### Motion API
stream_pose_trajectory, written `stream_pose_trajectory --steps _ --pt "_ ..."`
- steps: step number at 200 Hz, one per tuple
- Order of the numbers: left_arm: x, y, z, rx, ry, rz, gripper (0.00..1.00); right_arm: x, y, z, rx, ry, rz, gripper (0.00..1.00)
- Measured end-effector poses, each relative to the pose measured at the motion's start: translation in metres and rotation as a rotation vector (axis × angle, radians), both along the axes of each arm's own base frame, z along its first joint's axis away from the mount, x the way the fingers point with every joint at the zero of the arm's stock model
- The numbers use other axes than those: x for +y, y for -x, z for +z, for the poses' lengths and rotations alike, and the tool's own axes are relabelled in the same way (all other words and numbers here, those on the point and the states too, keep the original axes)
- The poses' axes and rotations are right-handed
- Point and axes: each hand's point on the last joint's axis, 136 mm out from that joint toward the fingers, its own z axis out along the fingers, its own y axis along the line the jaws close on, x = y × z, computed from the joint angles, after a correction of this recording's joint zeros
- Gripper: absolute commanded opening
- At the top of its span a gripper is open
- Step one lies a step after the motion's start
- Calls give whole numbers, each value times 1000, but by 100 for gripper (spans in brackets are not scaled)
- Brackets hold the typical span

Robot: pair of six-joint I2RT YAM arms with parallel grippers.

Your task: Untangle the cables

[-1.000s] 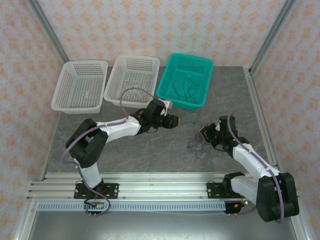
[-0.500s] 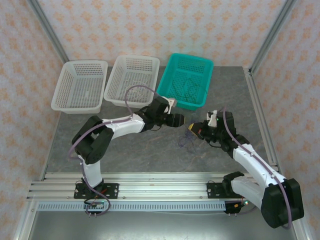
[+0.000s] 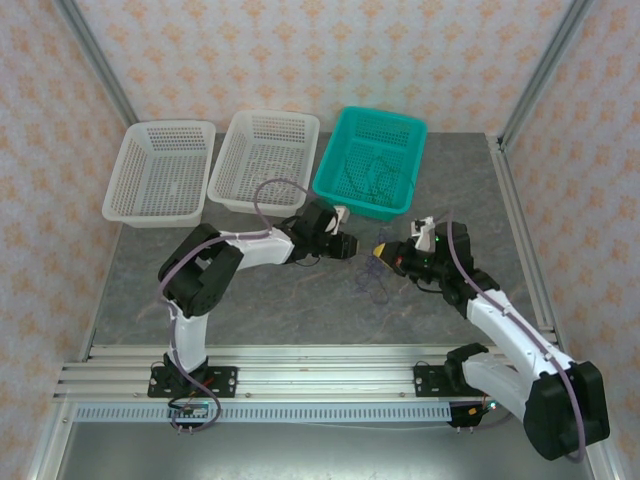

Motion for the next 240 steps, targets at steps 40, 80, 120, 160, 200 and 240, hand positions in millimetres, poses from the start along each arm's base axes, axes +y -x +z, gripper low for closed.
stream_pose_trajectory --steps 40,80,120,160,200,240 --pt "21 2 -5 2 -27 58 4 -7 -6 1 -21 25 -49 0" --pt "27 7 27 -52 62 36 47 -9 -9 -3 -17 37 -68 0" --pt "13 5 56 -86 177 15 68 -9 -9 -6 -6 41 -68 0" --pt "-5 1 66 -60 306 11 83 -8 -9 -5 -6 37 -68 0" --pt "-23 4 33 29 327 -5 86 -8 -9 -5 -3 35 -70 0" --pt "-32 7 11 90 333 14 76 -8 -9 -5 4 29 -74 0"
